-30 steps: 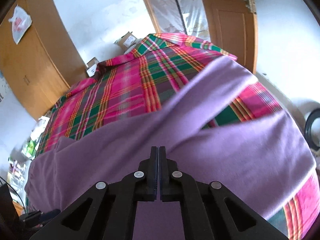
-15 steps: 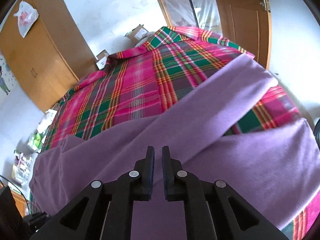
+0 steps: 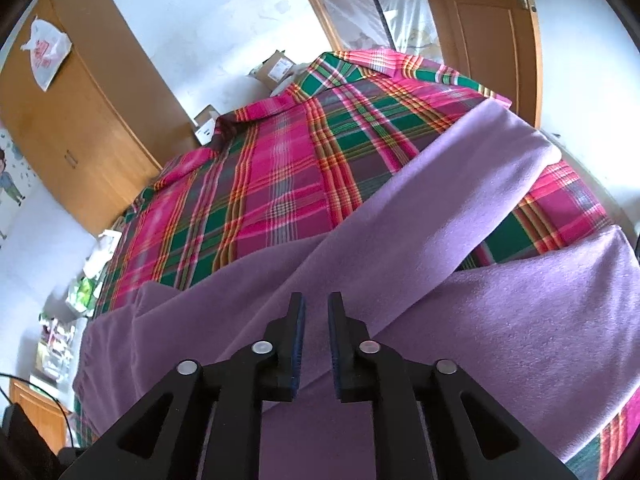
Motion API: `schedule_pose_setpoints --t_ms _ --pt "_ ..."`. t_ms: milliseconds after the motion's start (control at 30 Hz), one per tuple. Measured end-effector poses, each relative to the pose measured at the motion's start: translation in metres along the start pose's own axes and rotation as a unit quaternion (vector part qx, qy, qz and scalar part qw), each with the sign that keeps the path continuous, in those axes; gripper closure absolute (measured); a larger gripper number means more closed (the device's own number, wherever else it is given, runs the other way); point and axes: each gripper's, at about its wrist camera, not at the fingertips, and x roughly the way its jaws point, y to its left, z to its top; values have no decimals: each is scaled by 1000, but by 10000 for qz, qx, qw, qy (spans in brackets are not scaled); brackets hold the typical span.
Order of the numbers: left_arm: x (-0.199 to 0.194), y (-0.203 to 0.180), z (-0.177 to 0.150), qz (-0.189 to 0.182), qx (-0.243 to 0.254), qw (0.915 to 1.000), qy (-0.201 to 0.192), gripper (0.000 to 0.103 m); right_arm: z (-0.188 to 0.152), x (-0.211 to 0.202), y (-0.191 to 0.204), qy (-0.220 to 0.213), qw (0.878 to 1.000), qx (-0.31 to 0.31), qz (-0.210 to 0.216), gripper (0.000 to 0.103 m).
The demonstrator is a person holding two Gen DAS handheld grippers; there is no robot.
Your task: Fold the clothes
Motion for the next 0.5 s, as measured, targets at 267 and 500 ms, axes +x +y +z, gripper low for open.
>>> schedule_pose_setpoints --t_ms 267,500 --pt "1 -7 -6 -228 138 9996 -6 103 13 14 7 221 9996 -49 -178 58" --pt "2 -2 -8 -123 8 9999 -15 102 27 31 10 364 9986 -44 -390 58"
